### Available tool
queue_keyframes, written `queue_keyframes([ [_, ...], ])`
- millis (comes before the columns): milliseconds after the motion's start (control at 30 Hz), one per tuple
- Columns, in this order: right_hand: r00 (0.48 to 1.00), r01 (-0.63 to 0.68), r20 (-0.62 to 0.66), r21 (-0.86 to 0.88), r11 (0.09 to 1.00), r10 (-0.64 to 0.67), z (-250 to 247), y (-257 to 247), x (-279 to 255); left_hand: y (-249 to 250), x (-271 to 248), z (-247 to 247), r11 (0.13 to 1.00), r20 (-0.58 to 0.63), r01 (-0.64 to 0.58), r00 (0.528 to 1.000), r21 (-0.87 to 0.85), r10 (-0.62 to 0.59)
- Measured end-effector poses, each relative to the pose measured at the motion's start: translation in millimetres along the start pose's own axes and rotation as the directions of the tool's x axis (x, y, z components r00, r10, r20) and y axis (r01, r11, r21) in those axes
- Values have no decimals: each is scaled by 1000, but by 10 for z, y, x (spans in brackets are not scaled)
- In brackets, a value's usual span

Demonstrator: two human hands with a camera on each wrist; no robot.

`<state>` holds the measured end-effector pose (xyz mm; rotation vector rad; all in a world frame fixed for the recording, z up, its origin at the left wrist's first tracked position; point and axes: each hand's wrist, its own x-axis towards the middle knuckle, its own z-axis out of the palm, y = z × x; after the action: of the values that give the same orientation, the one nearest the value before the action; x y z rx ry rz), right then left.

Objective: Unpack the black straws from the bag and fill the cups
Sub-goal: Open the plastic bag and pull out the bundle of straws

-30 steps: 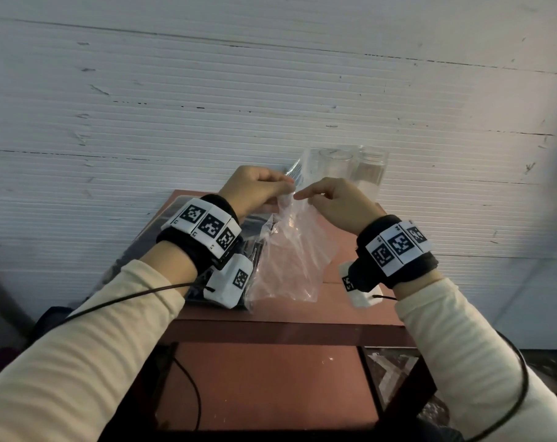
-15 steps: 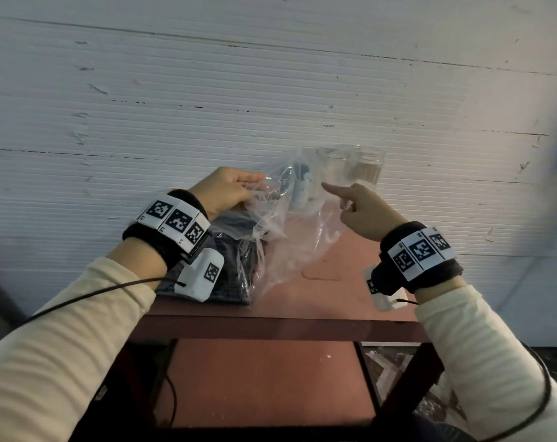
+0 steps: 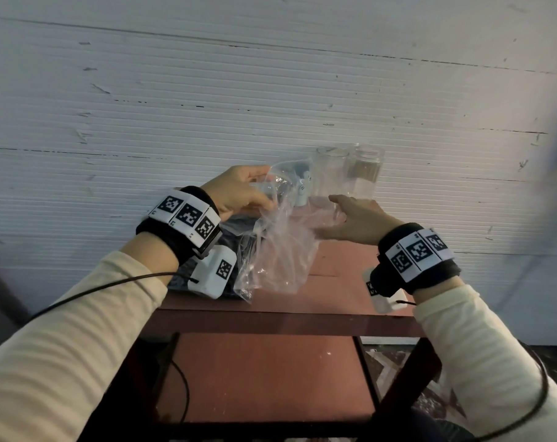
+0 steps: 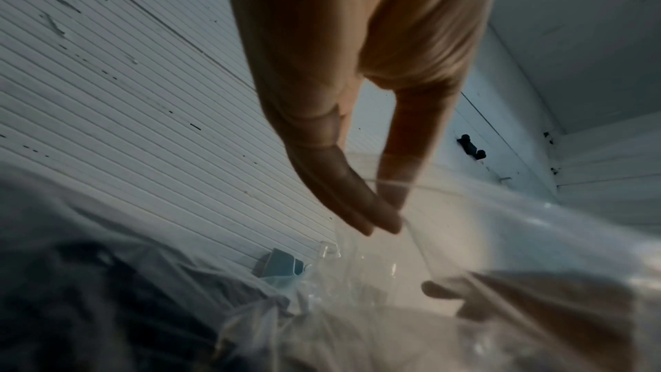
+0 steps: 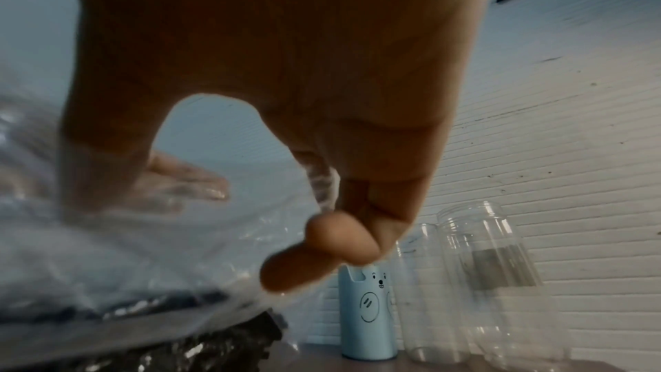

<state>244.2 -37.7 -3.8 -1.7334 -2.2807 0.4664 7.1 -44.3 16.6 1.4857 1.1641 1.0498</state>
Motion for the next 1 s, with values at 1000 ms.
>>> queue_keyframes([
  [1000, 998, 45, -60, 298, 954, -28, 247, -205, 746, -120, 211, -188, 974, -221, 222, 948, -51, -228],
])
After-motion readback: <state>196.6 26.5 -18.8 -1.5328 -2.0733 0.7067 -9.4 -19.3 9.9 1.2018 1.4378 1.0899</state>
